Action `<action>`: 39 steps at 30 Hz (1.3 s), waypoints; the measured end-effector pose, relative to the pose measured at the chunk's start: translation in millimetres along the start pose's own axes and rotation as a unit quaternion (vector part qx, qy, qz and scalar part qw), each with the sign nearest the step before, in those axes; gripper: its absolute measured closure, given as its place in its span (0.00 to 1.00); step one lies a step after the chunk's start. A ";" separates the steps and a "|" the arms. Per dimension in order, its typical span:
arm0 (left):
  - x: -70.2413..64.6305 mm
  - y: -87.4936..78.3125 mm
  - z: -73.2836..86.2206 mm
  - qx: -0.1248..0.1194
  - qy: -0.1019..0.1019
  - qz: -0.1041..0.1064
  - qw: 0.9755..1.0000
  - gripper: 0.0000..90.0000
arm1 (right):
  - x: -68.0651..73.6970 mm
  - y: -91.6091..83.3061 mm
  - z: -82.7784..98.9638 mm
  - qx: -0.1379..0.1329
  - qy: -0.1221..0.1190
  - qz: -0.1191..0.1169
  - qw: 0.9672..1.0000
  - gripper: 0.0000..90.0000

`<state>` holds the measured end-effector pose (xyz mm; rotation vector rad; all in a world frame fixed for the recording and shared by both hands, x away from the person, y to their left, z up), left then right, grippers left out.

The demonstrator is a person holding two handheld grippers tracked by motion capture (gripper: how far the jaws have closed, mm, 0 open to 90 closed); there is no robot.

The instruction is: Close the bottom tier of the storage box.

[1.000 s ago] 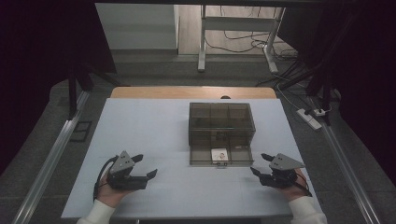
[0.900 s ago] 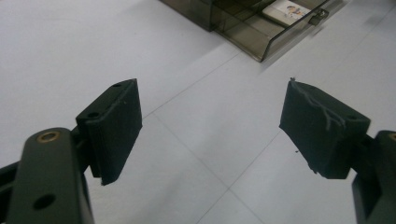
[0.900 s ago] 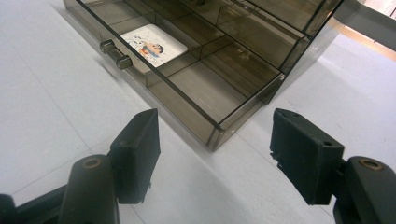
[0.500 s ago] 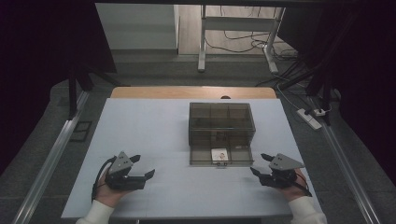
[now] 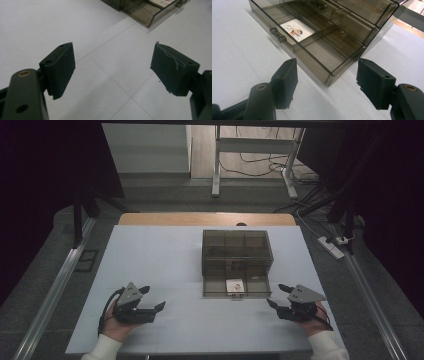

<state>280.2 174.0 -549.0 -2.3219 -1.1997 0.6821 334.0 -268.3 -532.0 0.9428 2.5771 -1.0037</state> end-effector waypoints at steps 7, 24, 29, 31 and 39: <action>0.7 -0.1 0.2 -0.001 -0.003 0.000 1.000 0.22 | 4.2 -0.5 -11.4 -0.019 0.008 -0.009 1.000 0.37; 2.4 4.1 1.0 0.007 -0.011 -0.006 1.000 0.16 | 26.6 13.8 -43.9 -0.050 0.027 -0.044 0.997 0.43; 1.2 4.9 0.7 0.007 -0.012 -0.009 1.000 0.16 | 32.5 19.0 -45.3 -0.040 0.014 -0.052 0.998 0.49; 1.3 5.7 1.1 0.009 -0.012 -0.010 1.000 0.15 | 32.7 20.1 -45.2 -0.035 0.014 -0.054 0.998 0.54; 1.0 8.2 2.6 0.013 -0.007 -0.009 1.000 0.15 | 35.8 28.9 -43.9 -0.009 0.005 -0.046 0.999 0.69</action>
Point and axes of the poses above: each handheld gripper's, and its own axes: y roughly forward along the jaws, z roughly out of its underside, x roughly to its left, the point moved 6 cm from there along y, roughly forward along the jaws, and after that the axes turned 13 degrees about -y, right-handed, at the moved point
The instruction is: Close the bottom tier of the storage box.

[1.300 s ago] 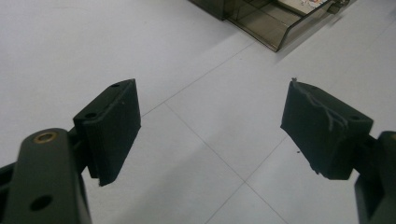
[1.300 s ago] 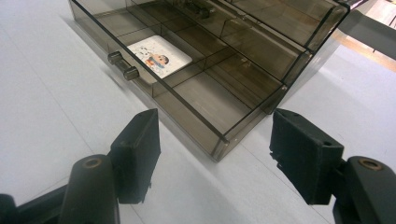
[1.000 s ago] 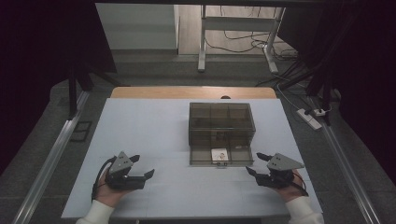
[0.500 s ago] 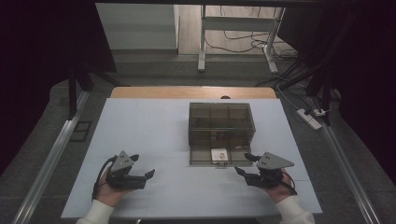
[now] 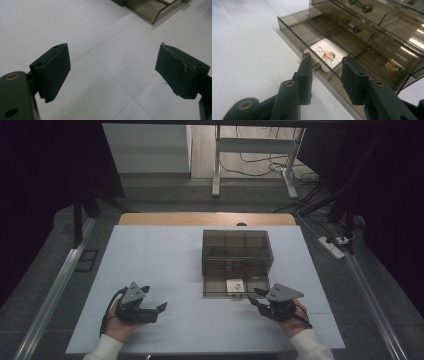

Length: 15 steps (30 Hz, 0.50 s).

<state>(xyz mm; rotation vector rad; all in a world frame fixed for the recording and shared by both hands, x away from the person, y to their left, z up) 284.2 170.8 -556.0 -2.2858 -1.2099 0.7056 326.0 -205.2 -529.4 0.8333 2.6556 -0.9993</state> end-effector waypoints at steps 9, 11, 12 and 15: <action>4.3 1.6 0.8 0.003 -0.006 0.004 1.000 0.15 | 7.8 15.8 1.6 0.034 -0.022 -0.006 0.999 0.99; 4.6 1.5 1.2 0.003 -0.005 0.005 1.000 0.15 | 9.3 19.9 3.1 0.047 -0.026 -0.006 0.999 0.99; 4.9 1.7 0.9 0.003 -0.005 0.004 1.000 0.15 | 11.8 23.5 6.4 0.066 -0.034 -0.006 0.997 0.99; 5.4 3.5 0.4 0.003 -0.007 0.006 1.000 0.15 | 12.0 24.7 9.6 0.078 -0.038 -0.004 0.996 0.99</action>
Point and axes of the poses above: each handheld gripper's, and its own axes: y roughly forward along the jaws, z roughly out of its underside, x roughly to its left, the point moved 6 cm from there along y, roughly forward along the jaws, and after that the axes turned 13 degrees about -y, right-handed, at the moved point
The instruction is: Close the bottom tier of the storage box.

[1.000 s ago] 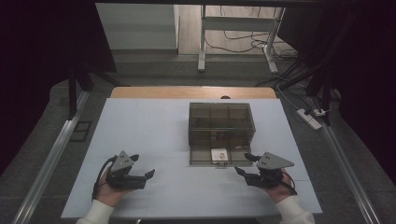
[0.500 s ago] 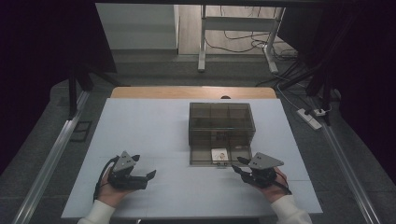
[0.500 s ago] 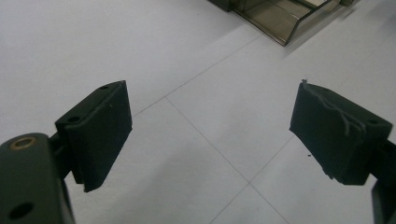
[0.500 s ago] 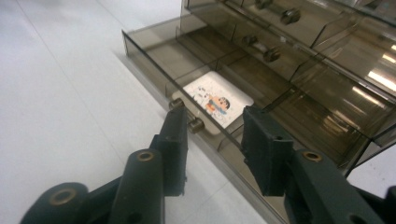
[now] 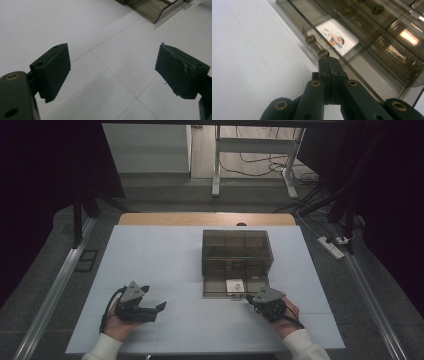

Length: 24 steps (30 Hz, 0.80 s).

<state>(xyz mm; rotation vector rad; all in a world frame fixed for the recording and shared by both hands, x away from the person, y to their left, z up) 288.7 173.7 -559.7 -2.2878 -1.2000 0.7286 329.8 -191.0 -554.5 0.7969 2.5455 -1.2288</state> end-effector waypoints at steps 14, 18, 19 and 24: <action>2.1 2.9 -1.2 0.001 -0.002 -0.002 1.000 0.15 | -4.4 11.7 6.7 0.028 -0.008 0.009 1.000 0.99; 1.8 3.1 -0.6 0.004 0.000 -0.004 1.000 0.14 | -4.8 15.2 6.4 0.028 -0.013 0.009 0.999 0.99; 1.5 2.9 -0.6 0.004 -0.001 -0.005 1.000 0.14 | -4.4 15.6 6.1 0.028 -0.015 0.010 0.999 0.99; 0.5 2.8 -0.3 0.004 0.000 -0.008 1.000 0.14 | -2.2 17.6 4.0 0.030 -0.020 0.011 0.999 0.99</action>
Point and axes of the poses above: each handheld gripper's, and its own axes: y roughly forward along the jaws, z roughly out of its underside, x roughly to its left, the point moved 6 cm from there along y, roughly forward along the jaws, and after that the axes turned 13 degrees about -y, right-handed, at the moved point
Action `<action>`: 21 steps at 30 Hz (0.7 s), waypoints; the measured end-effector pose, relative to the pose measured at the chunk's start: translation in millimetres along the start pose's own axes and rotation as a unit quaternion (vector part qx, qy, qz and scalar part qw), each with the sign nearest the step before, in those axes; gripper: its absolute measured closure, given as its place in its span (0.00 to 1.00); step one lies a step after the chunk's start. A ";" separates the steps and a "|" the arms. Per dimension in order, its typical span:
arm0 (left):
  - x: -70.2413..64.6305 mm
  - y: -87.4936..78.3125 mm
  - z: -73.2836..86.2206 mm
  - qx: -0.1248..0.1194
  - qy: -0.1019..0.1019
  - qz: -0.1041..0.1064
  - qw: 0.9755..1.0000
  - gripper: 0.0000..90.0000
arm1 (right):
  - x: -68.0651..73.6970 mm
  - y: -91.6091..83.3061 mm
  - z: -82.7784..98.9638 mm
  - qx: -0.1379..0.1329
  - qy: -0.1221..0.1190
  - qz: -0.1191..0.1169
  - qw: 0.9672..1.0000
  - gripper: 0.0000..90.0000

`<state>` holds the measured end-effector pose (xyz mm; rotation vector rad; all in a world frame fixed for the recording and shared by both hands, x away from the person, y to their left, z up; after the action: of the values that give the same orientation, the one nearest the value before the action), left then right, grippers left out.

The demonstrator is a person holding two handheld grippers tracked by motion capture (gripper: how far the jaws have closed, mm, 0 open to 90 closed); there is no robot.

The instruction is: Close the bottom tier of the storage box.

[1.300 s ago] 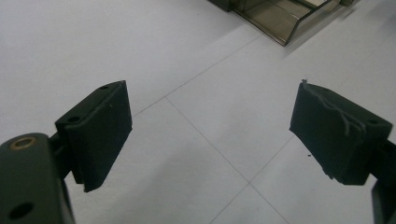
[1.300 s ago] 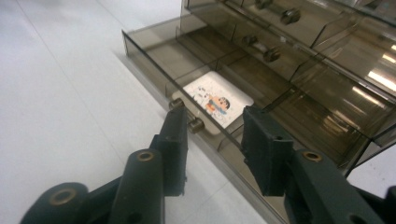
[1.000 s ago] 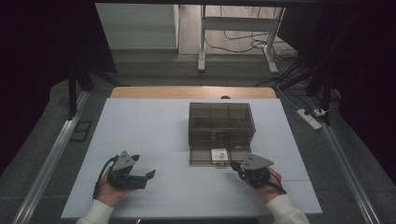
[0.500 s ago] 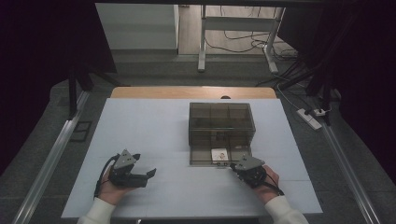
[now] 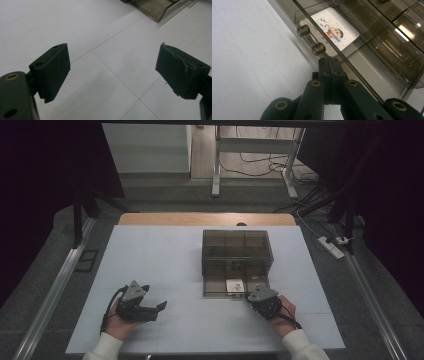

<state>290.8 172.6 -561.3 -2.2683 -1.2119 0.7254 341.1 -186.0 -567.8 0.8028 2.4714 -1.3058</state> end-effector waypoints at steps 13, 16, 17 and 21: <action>4.0 -2.5 0.1 -0.003 -0.008 -0.010 1.000 0.14 | -1.2 4.5 -2.3 -0.001 -0.003 0.008 1.000 0.99; 4.3 -1.3 -0.4 -0.003 -0.008 -0.010 1.000 0.14 | -2.8 5.7 -2.1 -0.002 -0.003 0.009 1.000 0.99; 4.3 -0.9 -0.6 -0.002 -0.008 -0.010 1.000 0.14 | -3.7 6.3 -1.8 -0.003 0.000 0.010 1.000 0.99; 4.4 -2.7 -1.7 -0.005 -0.006 -0.008 1.000 0.14 | -4.7 7.4 -2.1 -0.003 0.000 0.012 1.000 0.99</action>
<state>292.3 177.4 -559.4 -2.2624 -1.2421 0.7301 349.3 -182.7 -569.6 0.8303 2.4564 -1.2898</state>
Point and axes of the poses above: each handheld gripper's, and its own axes: y roughly forward along the jaws, z roughly out of its underside, x roughly to its left, the point moved 6 cm from there along y, roughly forward along the jaws, and after that the axes turned 13 degrees about -y, right-handed, at the moved point
